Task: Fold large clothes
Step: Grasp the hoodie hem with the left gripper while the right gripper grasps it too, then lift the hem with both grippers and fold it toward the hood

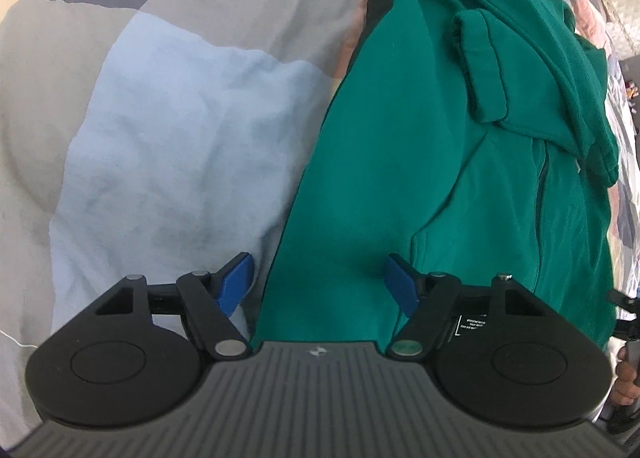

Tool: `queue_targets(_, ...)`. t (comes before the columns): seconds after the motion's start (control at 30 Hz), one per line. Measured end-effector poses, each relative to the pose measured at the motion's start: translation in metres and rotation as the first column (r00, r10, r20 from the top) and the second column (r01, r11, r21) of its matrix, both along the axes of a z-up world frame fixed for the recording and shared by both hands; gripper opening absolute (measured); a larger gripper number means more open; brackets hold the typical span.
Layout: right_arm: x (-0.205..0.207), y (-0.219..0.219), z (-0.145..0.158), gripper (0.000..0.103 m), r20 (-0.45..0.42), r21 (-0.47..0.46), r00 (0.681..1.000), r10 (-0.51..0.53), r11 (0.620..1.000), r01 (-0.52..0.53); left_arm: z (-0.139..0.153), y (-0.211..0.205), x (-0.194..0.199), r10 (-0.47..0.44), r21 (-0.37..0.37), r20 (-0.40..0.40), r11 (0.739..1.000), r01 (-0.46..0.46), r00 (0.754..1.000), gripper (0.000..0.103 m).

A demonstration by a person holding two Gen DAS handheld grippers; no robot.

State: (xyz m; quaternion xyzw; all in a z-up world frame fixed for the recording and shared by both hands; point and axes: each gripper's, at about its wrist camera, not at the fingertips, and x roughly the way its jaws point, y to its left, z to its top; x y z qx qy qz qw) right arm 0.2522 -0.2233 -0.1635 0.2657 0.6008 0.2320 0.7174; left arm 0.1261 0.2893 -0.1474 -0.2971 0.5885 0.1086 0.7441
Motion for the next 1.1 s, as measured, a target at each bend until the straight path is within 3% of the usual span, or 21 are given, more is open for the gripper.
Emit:
queue_targets(0.13,-0.006,0.004,0.008,0.095,0.044,0.029,0.999,0.027,0.999,-0.028,-0.006,-0.006,0.007,-0.039,0.003,-0.035,0.999,0.039,0.999,0.076)
queue_targets(0.2,-0.01,0.01,0.011,0.078,0.066,-0.001,0.997,0.046,0.999,-0.046,-0.007,-0.011,0.01,-0.081,-0.003,-0.059,0.997,0.081,0.995,0.076)
queue_targets(0.37,-0.012,0.015,0.007,0.055,0.057,-0.095,0.997,0.057,0.994,-0.051,-0.009,-0.03,0.017,-0.185,0.006,-0.131,0.982,0.187,0.974,0.075)
queue_targets(0.53,-0.013,0.005,-0.003,0.054,0.014,-0.144,0.999,0.04,0.989,-0.038,-0.007,-0.039,0.015,-0.25,-0.006,-0.135,0.968,0.252,0.959,0.049)
queue_targets(0.63,-0.014,0.011,-0.007,0.054,0.0,-0.184,0.998,0.061,0.981,-0.06,-0.003,-0.047,0.01,-0.275,0.03,-0.14,0.959,0.282,0.951,0.034)
queue_targets(0.7,-0.014,0.019,-0.006,0.044,0.01,-0.214,0.995,0.095,0.973,-0.091,0.001,-0.057,0.011,-0.3,0.075,-0.148,0.947,0.313,0.942,0.026)
queue_targets(0.73,-0.015,0.022,-0.005,0.027,0.024,-0.243,0.993,0.112,0.964,-0.103,0.005,-0.066,0.011,-0.331,0.114,-0.142,0.931,0.348,0.933,0.022)
queue_targets(0.8,-0.017,0.023,-0.001,0.02,0.051,-0.242,0.991,0.128,0.964,-0.112,0.014,-0.082,0.011,-0.353,0.18,-0.106,0.913,0.367,0.93,0.02)
queue_targets(0.87,-0.02,0.02,0.005,0.017,0.09,-0.222,0.989,0.115,0.971,-0.093,0.027,-0.089,0.005,-0.327,0.208,-0.023,0.923,0.324,0.945,0.019)
queue_targets(0.93,-0.023,0.011,0.014,0.015,0.13,-0.19,0.988,0.087,0.98,-0.061,0.046,-0.087,-0.006,-0.246,0.219,0.094,0.95,0.221,0.965,0.018)
queue_targets(1.0,-0.024,0.0,0.025,0.014,0.172,-0.158,0.984,0.053,0.987,-0.026,0.061,-0.083,-0.02,-0.165,0.176,0.215,0.976,0.128,0.963,0.018)
queue_targets(1.1,-0.029,-0.016,0.046,0.013,0.223,-0.062,0.975,-0.003,0.998,0.018,0.08,-0.079,-0.029,-0.039,0.085,0.34,0.996,0.011,0.94,0.017)
